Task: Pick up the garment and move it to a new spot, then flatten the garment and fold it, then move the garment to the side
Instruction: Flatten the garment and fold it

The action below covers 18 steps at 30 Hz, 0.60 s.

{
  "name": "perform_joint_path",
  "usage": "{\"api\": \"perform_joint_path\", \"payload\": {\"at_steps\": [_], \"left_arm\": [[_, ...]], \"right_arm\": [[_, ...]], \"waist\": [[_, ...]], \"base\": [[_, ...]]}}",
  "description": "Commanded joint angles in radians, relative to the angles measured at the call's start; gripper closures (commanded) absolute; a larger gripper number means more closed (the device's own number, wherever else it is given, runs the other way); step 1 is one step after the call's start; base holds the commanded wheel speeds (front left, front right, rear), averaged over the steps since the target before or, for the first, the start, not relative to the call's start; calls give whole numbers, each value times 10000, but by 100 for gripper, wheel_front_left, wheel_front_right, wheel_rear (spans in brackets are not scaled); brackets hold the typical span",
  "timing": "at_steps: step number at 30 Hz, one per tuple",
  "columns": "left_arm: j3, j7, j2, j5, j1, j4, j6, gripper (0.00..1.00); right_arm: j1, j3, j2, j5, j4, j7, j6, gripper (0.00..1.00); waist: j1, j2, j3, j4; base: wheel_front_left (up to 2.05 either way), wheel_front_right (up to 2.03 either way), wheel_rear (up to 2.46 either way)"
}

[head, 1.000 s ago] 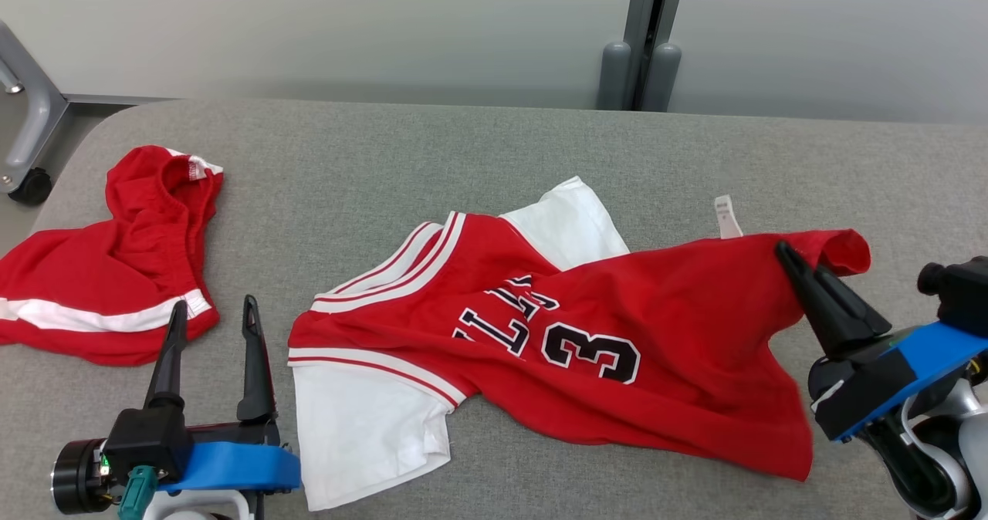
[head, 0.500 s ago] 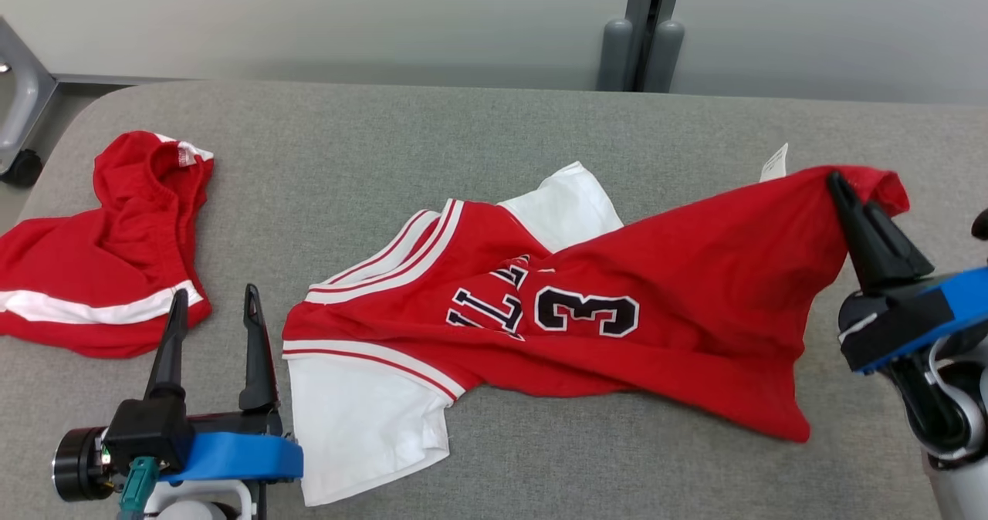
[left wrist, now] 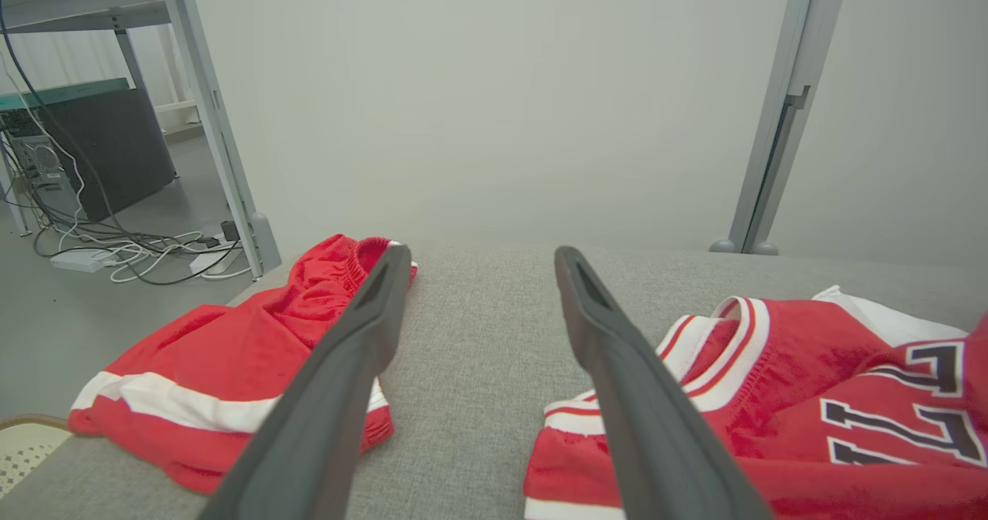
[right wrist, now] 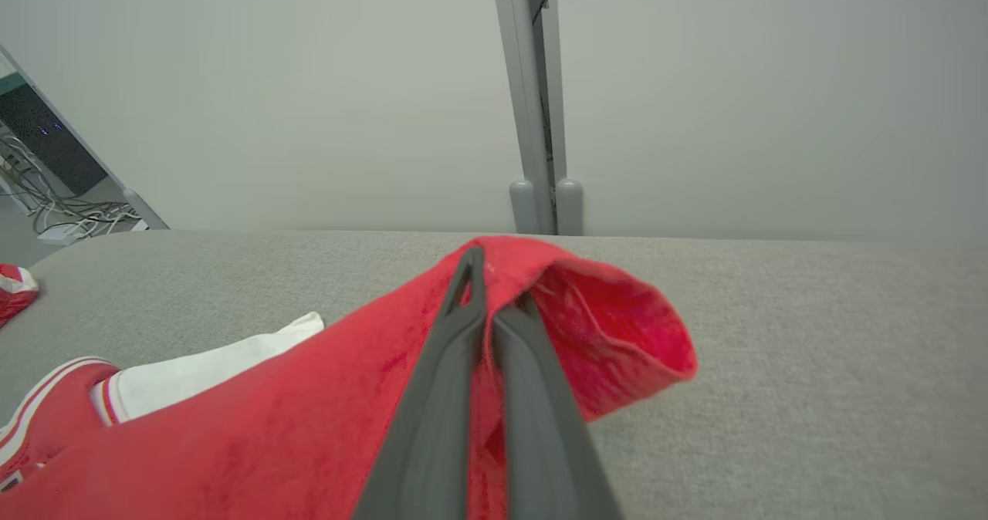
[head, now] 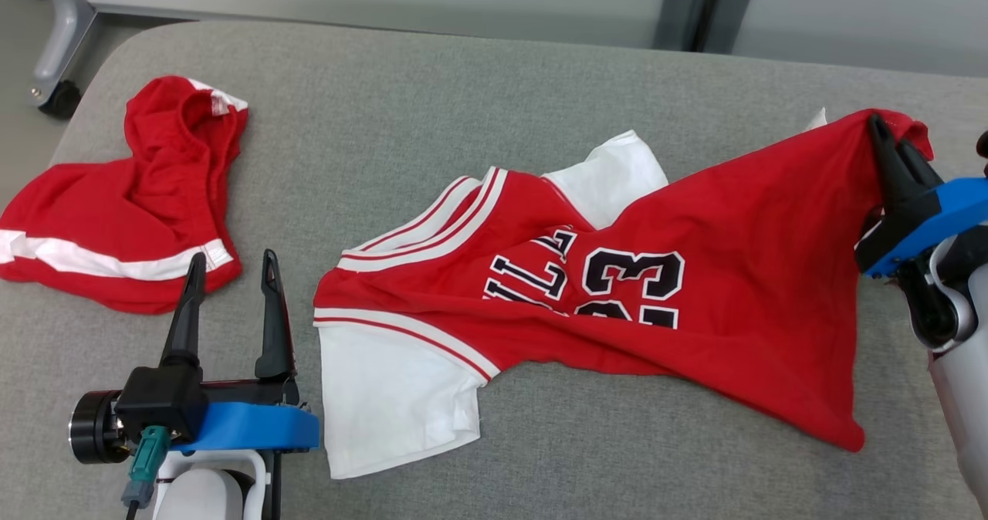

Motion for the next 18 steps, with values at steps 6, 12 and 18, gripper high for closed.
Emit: {"api": "perform_joint_path", "payload": {"at_steps": [6,12,18], "left_arm": [[-40,-47,-13,-64,-223,18,96,0],[15,-47,-12,-13,-219,78,122,0],[184,-47,-12,91,1,92,73,0]], "right_arm": [[-1086,318,104,-239,1945,-640,1,0],[-1500,828,75,-314,3118,-1384,1,0],[-982,1150,-214,-38,2908,-2004,1,0]], "waist": [[-1,0,295,189],[-1,0,194,9],[-1,0,-125,-364]], "base": [[0,0,0],[0,0,0],[0,0,0]]}}
